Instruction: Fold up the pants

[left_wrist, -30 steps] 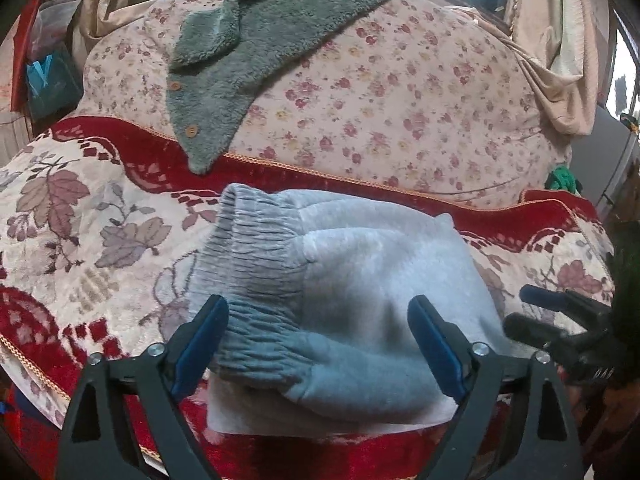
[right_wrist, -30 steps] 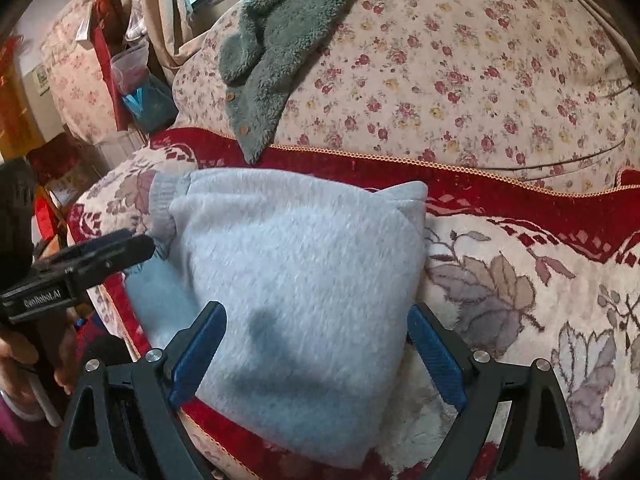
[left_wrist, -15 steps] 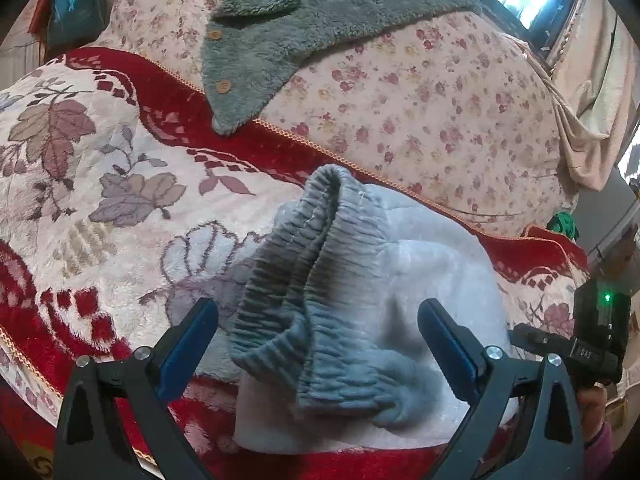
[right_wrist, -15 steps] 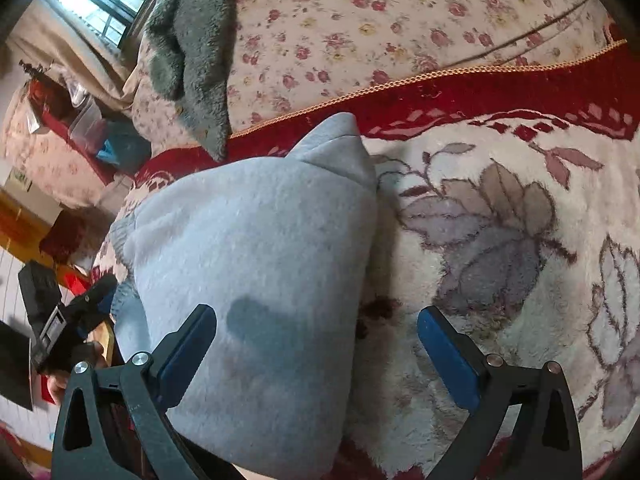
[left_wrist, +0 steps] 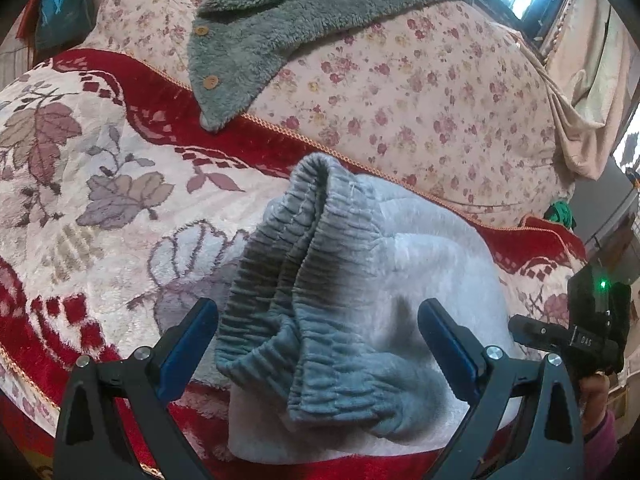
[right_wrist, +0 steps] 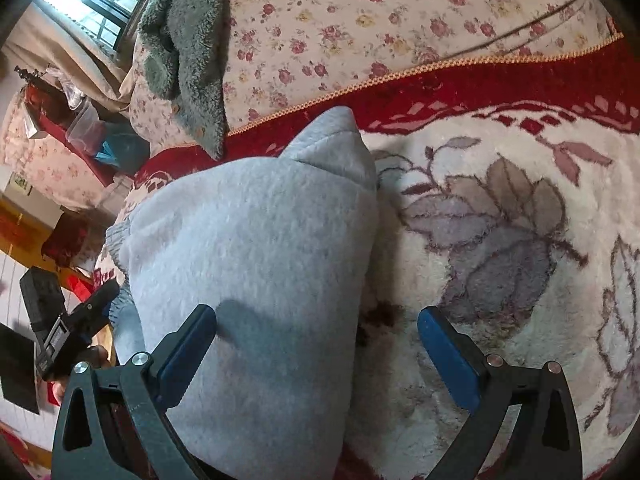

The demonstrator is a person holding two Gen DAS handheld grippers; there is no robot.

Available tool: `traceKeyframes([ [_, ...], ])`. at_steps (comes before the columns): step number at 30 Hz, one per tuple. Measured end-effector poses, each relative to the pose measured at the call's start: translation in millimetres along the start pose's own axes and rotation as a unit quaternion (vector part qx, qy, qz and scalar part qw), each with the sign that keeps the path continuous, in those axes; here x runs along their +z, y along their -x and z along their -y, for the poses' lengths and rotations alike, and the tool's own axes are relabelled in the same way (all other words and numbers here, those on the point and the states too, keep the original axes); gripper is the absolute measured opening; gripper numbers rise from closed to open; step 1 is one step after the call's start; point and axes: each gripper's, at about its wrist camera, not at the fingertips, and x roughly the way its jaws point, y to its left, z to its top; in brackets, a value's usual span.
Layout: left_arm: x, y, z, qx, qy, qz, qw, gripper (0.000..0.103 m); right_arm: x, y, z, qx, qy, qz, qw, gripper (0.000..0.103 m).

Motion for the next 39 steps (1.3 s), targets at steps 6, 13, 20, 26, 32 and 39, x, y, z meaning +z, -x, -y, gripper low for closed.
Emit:
traceKeyframes([
  [6, 0, -17, -8, -0.002, 0.003, -0.017, 0.9999, 0.1, 1, -13, 0, 0.02, -0.008, -0.012, 1.0, 0.103],
  [13, -4, -26, -20, -0.018, 0.022, -0.022, 0.9993, 0.103, 8, -31, -1, 0.059, -0.015, -0.033, 0.998, 0.103],
  [20, -4, -31, -13, 0.003, 0.005, -0.019, 0.9998, 0.103, 7, -39, -6, 0.058, 0.004, -0.039, 0.998, 0.103],
  [26, -4, -37, -16, -0.008, 0.001, -0.016, 0.9998, 0.103, 9, -55, 9, 0.105, -0.039, -0.076, 0.991, 0.103],
  [32, -6, -48, -29, -0.047, 0.025, -0.019, 0.9984, 0.103, 11, -60, 6, 0.112, -0.026, -0.081, 0.99, 0.103],
  [39, -7, -55, -37, -0.082, 0.043, -0.027, 0.9953, 0.103, 11, -61, -3, 0.105, -0.004, -0.068, 0.992, 0.103],
])
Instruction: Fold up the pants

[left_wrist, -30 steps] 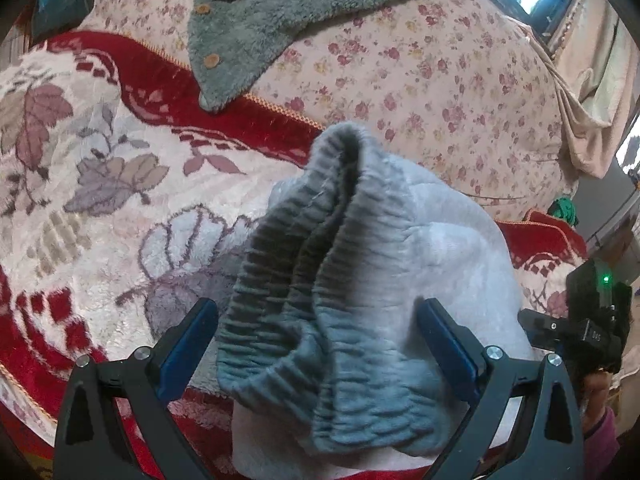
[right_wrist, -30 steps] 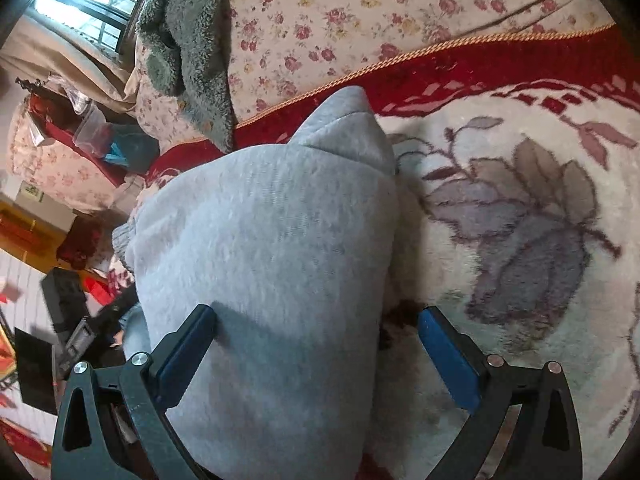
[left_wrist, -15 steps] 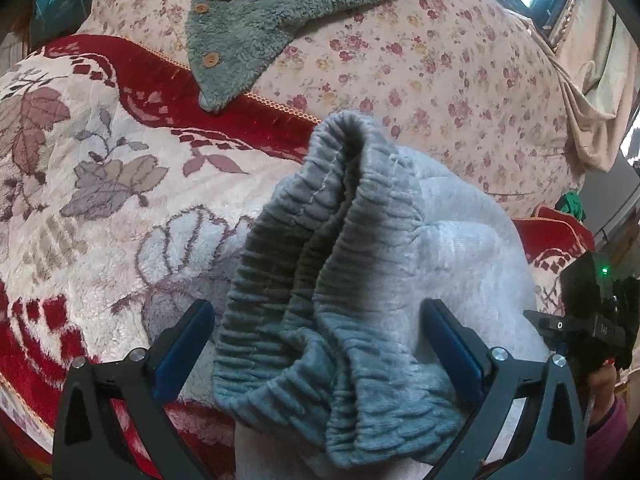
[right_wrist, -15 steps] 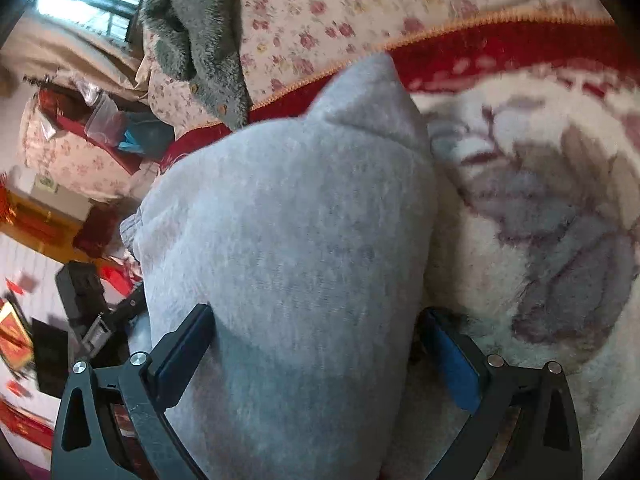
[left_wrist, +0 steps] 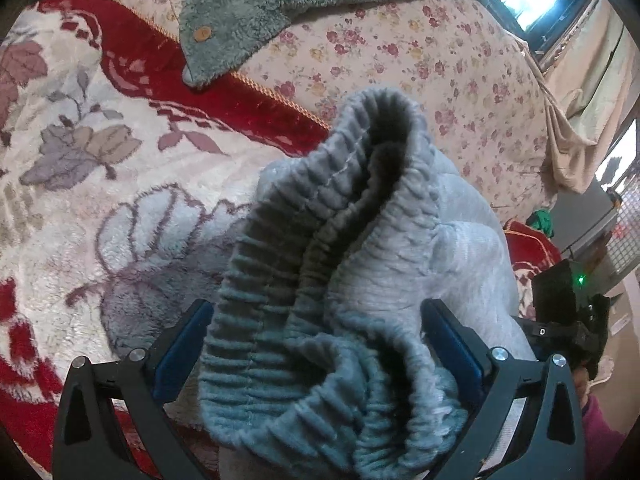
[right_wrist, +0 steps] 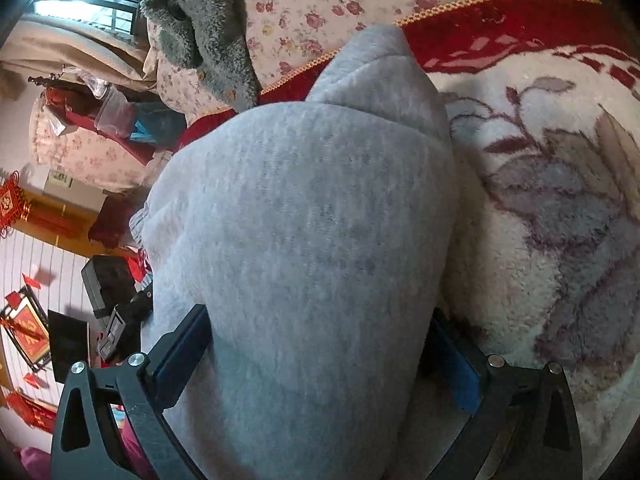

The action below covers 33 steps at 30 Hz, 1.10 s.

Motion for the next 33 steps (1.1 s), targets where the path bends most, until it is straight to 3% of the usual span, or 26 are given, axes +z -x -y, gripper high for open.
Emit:
traceKeyframes([
  [11, 0, -5, -5, -0.03, 0.015, -0.014, 0.9993, 0.101, 0, 0, -3, 0.013, 0.004, 0.011, 1.0, 0.1],
  [12, 0, -5, -3, -0.035, 0.013, -0.013, 0.9992, 0.093, -1, 2, -4, 0.013, 0.004, 0.014, 1.0, 0.097],
  [15, -2, 0, 3, -0.036, 0.013, -0.004, 0.9993, 0.081, -4, 7, -9, 0.01, 0.011, 0.023, 1.0, 0.089],
  [21, 3, 13, 20, -0.031, 0.002, 0.006, 0.9995, 0.068, -6, 25, -22, 0.013, 0.038, 0.035, 0.999, 0.073],
  [33, 7, 15, 96, -0.056, -0.04, 0.026, 0.9973, 0.067, -11, 98, -16, 0.004, 0.041, 0.084, 0.996, 0.071],
])
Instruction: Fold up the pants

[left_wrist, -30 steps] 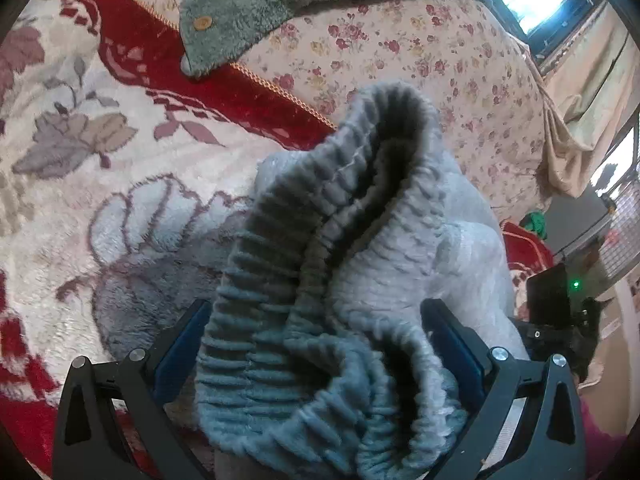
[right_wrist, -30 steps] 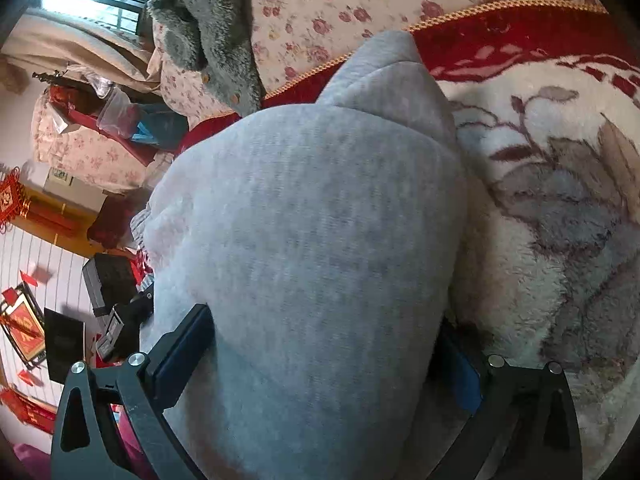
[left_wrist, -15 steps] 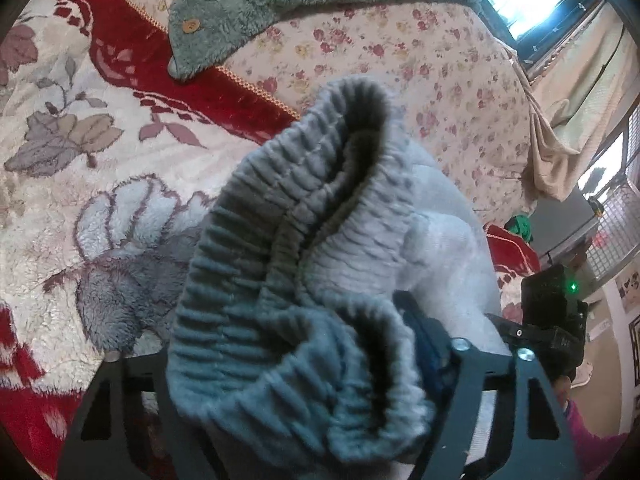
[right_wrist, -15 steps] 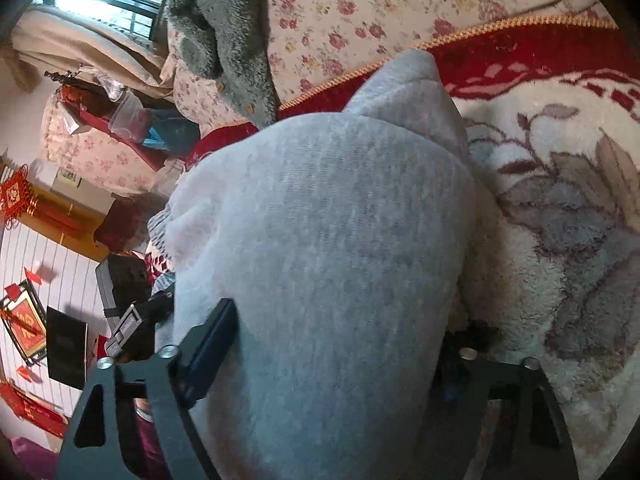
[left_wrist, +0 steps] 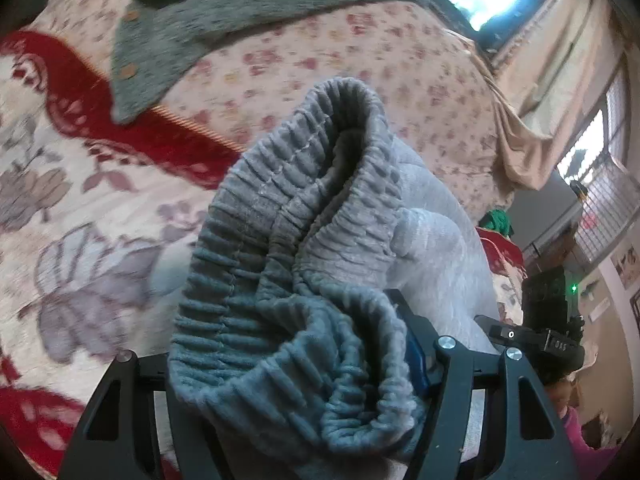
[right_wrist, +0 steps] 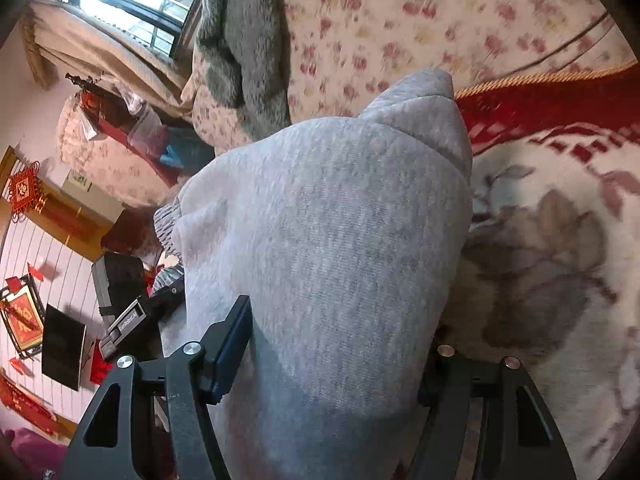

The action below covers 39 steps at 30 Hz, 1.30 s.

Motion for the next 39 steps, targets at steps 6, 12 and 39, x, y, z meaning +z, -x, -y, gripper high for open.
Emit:
traceKeyframes([
  [6, -4, -33, 51, -0.024, -0.014, -0.011, 0.9996, 0.067, 1, 58, 22, -0.035, -0.004, 0.032, 0.999, 0.071],
  [12, -18, -65, 91, -0.034, -0.029, -0.026, 0.9986, 0.067, -3, 100, 50, -0.06, -0.02, 0.047, 0.997, 0.071],
  [39, -67, -113, 111, 0.01, -0.048, -0.058, 0.9972, 0.077, -30, 125, 118, -0.146, -0.069, 0.044, 0.986, 0.091],
])
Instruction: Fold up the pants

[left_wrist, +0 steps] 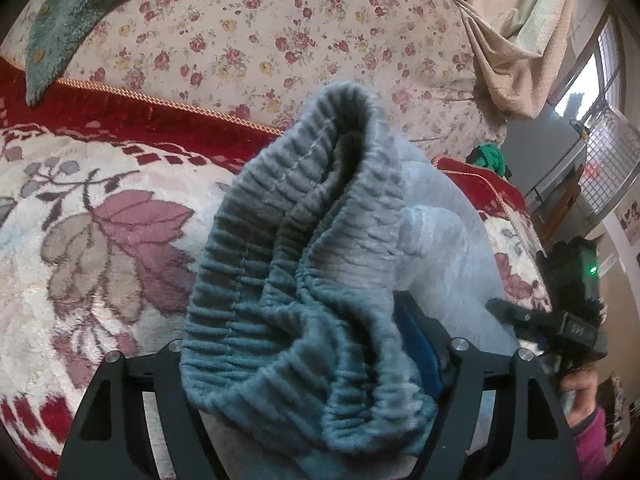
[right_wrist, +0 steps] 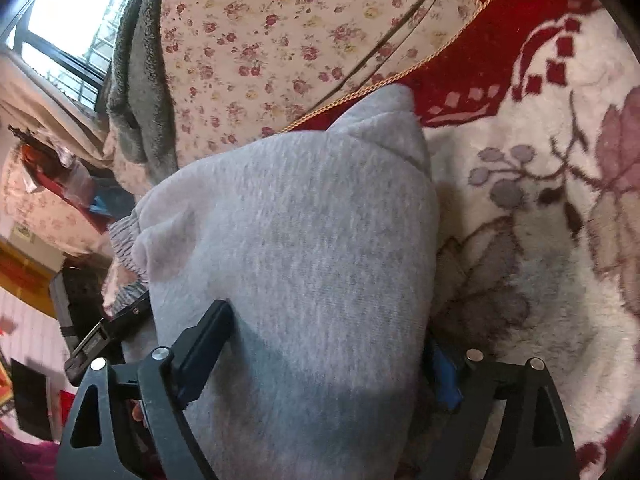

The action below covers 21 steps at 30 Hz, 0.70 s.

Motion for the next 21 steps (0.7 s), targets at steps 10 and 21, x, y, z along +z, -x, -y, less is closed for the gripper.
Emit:
traceKeyframes([
  [10, -1, 36, 6, 0.057, -0.049, 0.03, 0.9967, 0.08, -5, 42, -54, -0.038, 0.087, 0.062, 0.994, 0.091],
  [21, 33, 63, 31, 0.053, -0.057, 0.075, 0.9942, 0.087, -37, -13, -131, -0.117, 0.214, 0.057, 0.968, 0.091],
])
